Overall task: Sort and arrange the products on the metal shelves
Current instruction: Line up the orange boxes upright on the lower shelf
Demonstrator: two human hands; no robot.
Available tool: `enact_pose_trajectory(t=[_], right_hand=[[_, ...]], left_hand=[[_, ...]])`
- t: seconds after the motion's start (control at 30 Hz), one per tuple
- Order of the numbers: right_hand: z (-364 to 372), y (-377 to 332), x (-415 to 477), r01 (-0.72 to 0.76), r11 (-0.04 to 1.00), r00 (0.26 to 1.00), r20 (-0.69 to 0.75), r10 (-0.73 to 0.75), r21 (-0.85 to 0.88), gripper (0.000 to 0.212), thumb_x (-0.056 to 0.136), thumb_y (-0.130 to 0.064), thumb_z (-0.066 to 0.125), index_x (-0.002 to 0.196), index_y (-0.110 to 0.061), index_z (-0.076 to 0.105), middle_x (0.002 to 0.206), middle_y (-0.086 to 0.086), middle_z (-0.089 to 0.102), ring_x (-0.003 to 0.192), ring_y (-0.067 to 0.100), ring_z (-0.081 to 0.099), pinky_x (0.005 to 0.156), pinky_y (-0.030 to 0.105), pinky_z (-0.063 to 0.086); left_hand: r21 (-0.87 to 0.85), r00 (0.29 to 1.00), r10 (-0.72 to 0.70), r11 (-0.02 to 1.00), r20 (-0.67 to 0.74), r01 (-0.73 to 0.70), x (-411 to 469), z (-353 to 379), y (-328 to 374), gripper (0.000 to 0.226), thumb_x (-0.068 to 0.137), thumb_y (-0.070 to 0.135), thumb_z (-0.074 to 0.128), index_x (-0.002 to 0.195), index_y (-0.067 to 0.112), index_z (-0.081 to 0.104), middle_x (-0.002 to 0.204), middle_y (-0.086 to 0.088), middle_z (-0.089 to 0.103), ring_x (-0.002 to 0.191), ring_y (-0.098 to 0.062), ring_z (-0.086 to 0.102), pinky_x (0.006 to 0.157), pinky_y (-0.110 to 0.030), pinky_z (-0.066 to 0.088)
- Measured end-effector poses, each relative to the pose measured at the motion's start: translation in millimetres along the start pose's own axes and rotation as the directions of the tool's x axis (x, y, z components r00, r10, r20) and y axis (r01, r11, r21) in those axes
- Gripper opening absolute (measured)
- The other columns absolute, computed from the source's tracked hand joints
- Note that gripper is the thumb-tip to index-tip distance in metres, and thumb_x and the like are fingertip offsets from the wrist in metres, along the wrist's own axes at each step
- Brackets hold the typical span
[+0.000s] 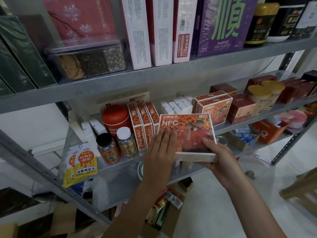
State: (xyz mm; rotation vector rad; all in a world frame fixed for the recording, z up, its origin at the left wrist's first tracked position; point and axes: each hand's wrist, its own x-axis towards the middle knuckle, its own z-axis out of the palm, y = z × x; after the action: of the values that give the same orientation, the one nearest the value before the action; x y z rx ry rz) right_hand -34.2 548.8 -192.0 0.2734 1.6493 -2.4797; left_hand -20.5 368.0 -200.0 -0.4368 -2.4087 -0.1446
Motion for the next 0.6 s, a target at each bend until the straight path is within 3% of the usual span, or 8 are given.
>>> enact_pose_trajectory(t=[0.07, 0.13, 0.2, 0.27, 0.37, 0.5, 0.6], right_hand=[[-1.4, -3.2, -1.6, 0.001, 1.000, 1.000, 0.025, -0.001, 0.003, 0.048, 0.084, -0.049, 0.056, 0.115, -0.014, 0.066, 0.105, 0.012, 0.074, 0.094, 0.027, 0.072, 0.072, 0.041, 0.061], [-4.5, -4.0, 0.4, -0.013, 0.998, 1.000, 0.026, 0.011, 0.061, 0.062, 0.086, -0.062, 0.041, 0.120, -0.014, 0.061, 0.109, 0.014, 0.073, 0.099, 0.031, 0.071, 0.071, 0.039, 0.061], [-5.5, -1.9, 7.3, -0.003, 0.995, 1.000, -0.008, 0.004, 0.099, 0.066, 0.087, -0.064, 0.037, 0.124, -0.014, 0.058, 0.115, 0.014, 0.070, 0.109, 0.030, 0.067, 0.079, 0.040, 0.059], [-2.1, 2.9, 15.8, 0.022, 0.997, 1.000, -0.023, -0.021, 0.068, 0.067, 0.083, -0.061, 0.044, 0.132, -0.017, 0.054, 0.129, 0.011, 0.063, 0.123, 0.026, 0.057, 0.101, 0.047, 0.047], [7.3, 12.8, 25.0, 0.029, 0.999, 0.999, 0.038, -0.028, -0.027, 0.070, 0.083, -0.059, 0.053, 0.143, -0.025, 0.044, 0.143, 0.004, 0.052, 0.134, 0.026, 0.044, 0.113, 0.055, 0.031], [14.8, 21.2, 28.5, -0.003, 0.995, 0.983, 0.182, -0.015, 0.095, 0.093, 0.067, -0.063, 0.074, 0.145, -0.027, 0.038, 0.138, 0.011, 0.056, 0.125, 0.032, 0.055, 0.097, 0.055, 0.049], [14.9, 22.8, 29.1, 0.032, 0.972, 0.984, 0.165, -0.072, 0.232, 0.089, 0.070, -0.054, 0.077, 0.144, -0.021, 0.040, 0.141, 0.017, 0.053, 0.129, 0.036, 0.051, 0.106, 0.062, 0.038]], left_hand=[[-0.073, 0.999, -0.034, 0.997, -0.025, 0.032, 0.1, 1.7, -1.4, 0.064, 0.063, 0.003, 0.086, 0.123, 0.001, 0.065, 0.127, -0.016, 0.063, 0.118, -0.032, 0.061, 0.091, -0.050, 0.055], [-0.268, 0.986, -0.168, 0.949, 0.018, 0.167, -1.6, 1.0, -1.2, 0.069, 0.061, -0.001, 0.087, 0.126, 0.001, 0.063, 0.126, -0.015, 0.064, 0.117, -0.032, 0.062, 0.092, -0.051, 0.053], [-0.463, 0.933, -0.321, 0.810, 0.166, 0.361, -3.6, -1.1, 1.0, 0.074, 0.069, 0.003, 0.084, 0.136, 0.010, 0.055, 0.133, -0.008, 0.061, 0.120, -0.023, 0.058, 0.096, -0.040, 0.053], [-0.574, 0.860, -0.423, 0.642, 0.287, 0.508, -6.3, -0.4, 5.6, 0.069, 0.077, 0.010, 0.080, 0.139, 0.019, 0.052, 0.132, 0.003, 0.058, 0.118, -0.007, 0.050, 0.093, -0.019, 0.046], [-0.662, 0.752, -0.526, 0.404, 0.397, 0.632, -7.4, 0.1, 14.7, 0.045, 0.078, 0.021, 0.080, 0.118, 0.018, 0.060, 0.112, 0.012, 0.056, 0.110, -0.010, 0.055, 0.086, -0.015, 0.047], [-0.729, 0.705, -0.494, 0.190, 0.508, 0.658, -10.4, 1.4, 23.6, 0.043, 0.075, 0.017, 0.082, 0.096, 0.036, 0.050, 0.095, 0.030, 0.053, 0.082, 0.013, 0.057, 0.064, 0.003, 0.044], [-0.747, 0.733, -0.410, 0.163, 0.543, 0.644, -10.2, -2.5, 20.7, 0.049, 0.074, 0.021, 0.084, 0.095, 0.047, 0.047, 0.096, 0.034, 0.053, 0.088, 0.013, 0.057, 0.066, -0.002, 0.049]])
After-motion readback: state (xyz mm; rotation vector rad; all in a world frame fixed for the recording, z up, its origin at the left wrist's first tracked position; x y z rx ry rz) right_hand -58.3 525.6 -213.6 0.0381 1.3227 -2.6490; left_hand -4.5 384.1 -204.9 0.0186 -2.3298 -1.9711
